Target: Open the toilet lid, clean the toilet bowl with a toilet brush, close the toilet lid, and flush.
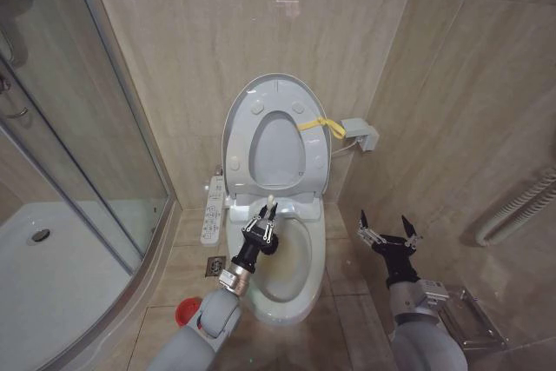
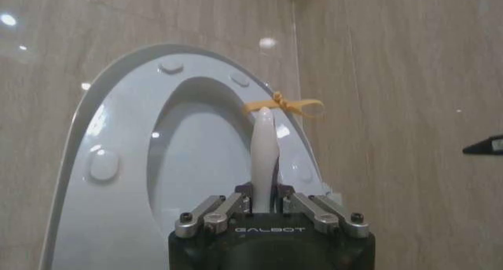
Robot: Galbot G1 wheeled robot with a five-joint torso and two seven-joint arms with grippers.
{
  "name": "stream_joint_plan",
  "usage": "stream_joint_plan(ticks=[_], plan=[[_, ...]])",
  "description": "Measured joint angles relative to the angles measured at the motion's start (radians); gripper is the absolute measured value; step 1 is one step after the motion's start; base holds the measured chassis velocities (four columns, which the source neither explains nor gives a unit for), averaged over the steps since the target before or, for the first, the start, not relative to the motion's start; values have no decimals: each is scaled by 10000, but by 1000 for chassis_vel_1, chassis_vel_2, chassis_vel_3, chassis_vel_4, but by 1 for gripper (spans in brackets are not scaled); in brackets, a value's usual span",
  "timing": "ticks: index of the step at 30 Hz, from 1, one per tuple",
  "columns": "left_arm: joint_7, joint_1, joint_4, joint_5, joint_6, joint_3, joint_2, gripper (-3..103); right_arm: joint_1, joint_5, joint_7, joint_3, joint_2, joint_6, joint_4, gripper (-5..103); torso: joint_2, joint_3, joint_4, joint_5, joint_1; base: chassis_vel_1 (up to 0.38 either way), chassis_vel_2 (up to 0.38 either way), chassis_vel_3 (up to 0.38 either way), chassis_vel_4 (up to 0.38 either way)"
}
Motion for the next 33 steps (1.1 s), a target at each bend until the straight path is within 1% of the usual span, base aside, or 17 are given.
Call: stream_joint_plan(ticks=[5,7,8,10,12,13,17,19,22,24,26,28,30,31,33], plan=[[-51,502,-809,5,215,-231,248,19,0,1,0,0,0,0,0,100,0,0,0,0,0,0,0,0,0],[-149,995,-1378,92,346,-467,508,19,0,0,0,0,0,0,0,100,0,0,-1,-1,0,0,0,0,0],[-149,995,-1378,92,346,-467,508,19,0,0,0,0,0,0,0,100,0,0,-1,-1,0,0,0,0,0],[-267,1427,-1794,177,426,-750,730,19,0,0,0,0,0,0,0,100,-1,0,2,-1,0,0,0,0,0],[-449,1913,-2264,273,554,-1185,983,19,0,0,0,0,0,0,0,100,-1,0,3,0,0,0,0,0,0],[-449,1913,-2264,273,554,-1185,983,19,0,0,0,0,0,0,0,100,-1,0,3,0,0,0,0,0,0],[-1014,3136,-3608,461,850,-2016,1441,19,0,0,0,0,0,0,0,100,-1,0,1,0,0,0,0,0,0],[-1065,3346,-3837,505,889,-2134,1493,19,0,0,-1,0,0,0,0,100,-1,0,3,-1,0,0,0,0,0],[-1253,4083,-4808,571,1073,-2661,1620,19,0,0,0,0,0,0,0,100,0,0,0,0,-1,0,0,0,0],[-1302,4244,-5019,589,1112,-2773,1628,19,0,0,0,0,0,0,0,100,-1,0,0,-1,-1,0,0,0,0],[-1467,4729,-5708,674,1194,-2977,1610,19,0,0,0,0,0,0,0,100,-1,0,0,-1,0,0,0,0,0],[-1498,4848,-5862,707,1207,-2993,1592,19,0,0,0,0,0,0,0,100,0,0,1,0,0,0,0,0,0],[-1551,5471,-6423,1035,1210,-3098,1478,19,0,0,0,0,0,0,0,100,0,0,0,0,0,0,0,0,0],[-1551,5471,-6423,1035,1210,-3098,1478,19,0,0,0,0,0,0,0,100,0,0,0,0,0,0,0,0,0],[-1565,5932,-6550,1302,1067,-3266,1408,19,0,0,0,0,0,0,0,100,0,0,1,2,-1,0,0,0,0]])
